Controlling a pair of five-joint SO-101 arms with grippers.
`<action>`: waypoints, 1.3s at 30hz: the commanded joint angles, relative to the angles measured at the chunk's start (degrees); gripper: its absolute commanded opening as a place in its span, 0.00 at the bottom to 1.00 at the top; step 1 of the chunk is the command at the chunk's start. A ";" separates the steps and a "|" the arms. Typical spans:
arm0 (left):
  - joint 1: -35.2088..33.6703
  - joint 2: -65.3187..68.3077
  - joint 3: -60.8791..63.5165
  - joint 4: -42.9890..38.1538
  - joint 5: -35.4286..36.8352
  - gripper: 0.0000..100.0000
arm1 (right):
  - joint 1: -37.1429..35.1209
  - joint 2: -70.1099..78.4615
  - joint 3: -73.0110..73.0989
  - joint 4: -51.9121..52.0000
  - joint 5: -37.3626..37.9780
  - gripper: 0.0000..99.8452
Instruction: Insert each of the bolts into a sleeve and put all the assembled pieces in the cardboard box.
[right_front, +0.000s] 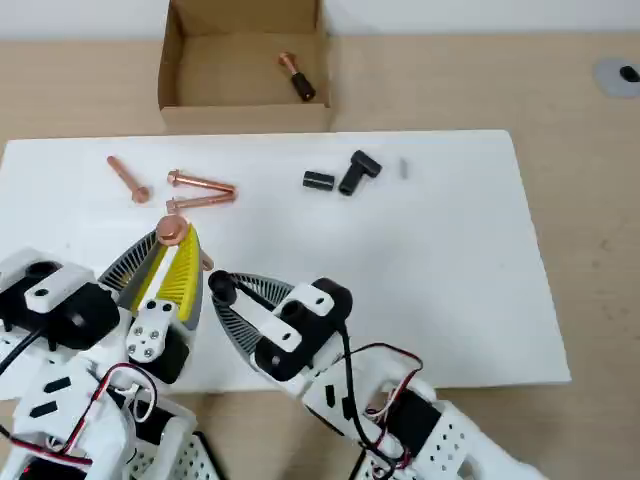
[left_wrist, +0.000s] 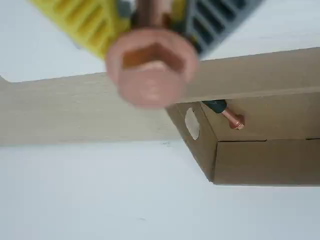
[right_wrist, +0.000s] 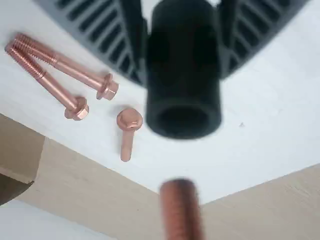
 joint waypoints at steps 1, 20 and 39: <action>-0.62 -0.04 -2.64 0.00 0.62 0.01 | -0.75 -0.84 0.13 -0.53 -0.44 0.01; 2.55 -0.04 -2.81 3.52 0.62 0.01 | -0.75 -0.75 0.13 -0.26 -0.35 0.01; 2.64 -0.04 -2.29 3.60 2.55 0.01 | -0.75 -0.92 0.13 -0.18 -0.35 0.01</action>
